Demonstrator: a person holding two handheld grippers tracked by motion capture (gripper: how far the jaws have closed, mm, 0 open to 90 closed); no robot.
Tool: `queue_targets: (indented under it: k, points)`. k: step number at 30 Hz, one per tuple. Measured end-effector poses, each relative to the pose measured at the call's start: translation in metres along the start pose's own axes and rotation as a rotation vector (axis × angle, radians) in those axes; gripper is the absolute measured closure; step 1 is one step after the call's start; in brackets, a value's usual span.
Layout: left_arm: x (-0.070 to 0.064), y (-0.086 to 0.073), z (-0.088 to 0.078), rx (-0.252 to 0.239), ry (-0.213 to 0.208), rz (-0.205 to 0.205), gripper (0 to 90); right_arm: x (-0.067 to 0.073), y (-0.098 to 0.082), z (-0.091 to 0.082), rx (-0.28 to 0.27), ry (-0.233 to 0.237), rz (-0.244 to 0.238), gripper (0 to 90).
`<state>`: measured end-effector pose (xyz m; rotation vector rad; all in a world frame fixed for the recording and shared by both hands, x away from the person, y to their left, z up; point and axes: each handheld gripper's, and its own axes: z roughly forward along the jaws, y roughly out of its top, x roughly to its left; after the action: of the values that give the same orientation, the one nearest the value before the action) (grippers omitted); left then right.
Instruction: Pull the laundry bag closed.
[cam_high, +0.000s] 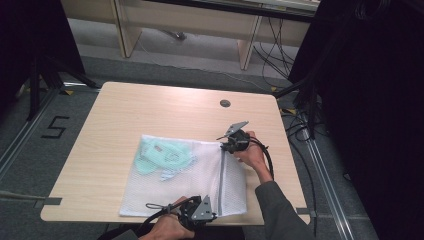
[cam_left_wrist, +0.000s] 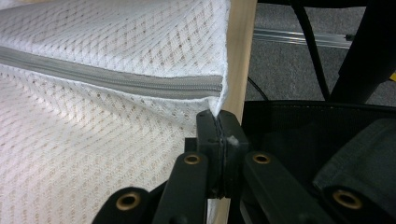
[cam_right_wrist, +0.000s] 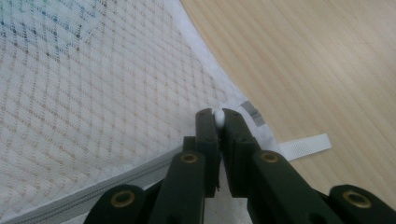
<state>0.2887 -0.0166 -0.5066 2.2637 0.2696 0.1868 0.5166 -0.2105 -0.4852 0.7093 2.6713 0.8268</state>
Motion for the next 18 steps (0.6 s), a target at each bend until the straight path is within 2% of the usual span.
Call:
queue_targets:
  k: [9,12,13,15,16,18]
  points:
    - [0.0001,0.0001,-0.0012,-0.008,0.0,-0.009,89.4,-0.0011,0.0012,-0.0015,-0.007,-0.024,0.006,86.3]
    - [0.0013,0.0,-0.0024,0.003,-0.003,0.007,89.4,-0.0024,0.0025,-0.0005,-0.014,-0.035,-0.004,86.3]
    - [0.0005,-0.0008,-0.001,-0.011,-0.001,-0.011,89.5,-0.0013,0.0031,-0.0002,-0.01,-0.023,0.008,86.3]
    - [0.0029,-0.0011,-0.0012,-0.013,-0.007,-0.022,89.5,-0.0016,0.0035,0.0004,-0.004,-0.033,-0.005,86.3]
    - [0.003,-0.0012,-0.0009,-0.017,-0.006,-0.032,89.4,-0.0013,0.0033,0.0013,0.001,-0.029,0.01,86.2]
    - [0.0046,-0.0013,-0.0017,-0.006,-0.005,-0.026,89.3,-0.0033,0.0032,0.0024,-0.015,-0.039,-0.006,86.2]
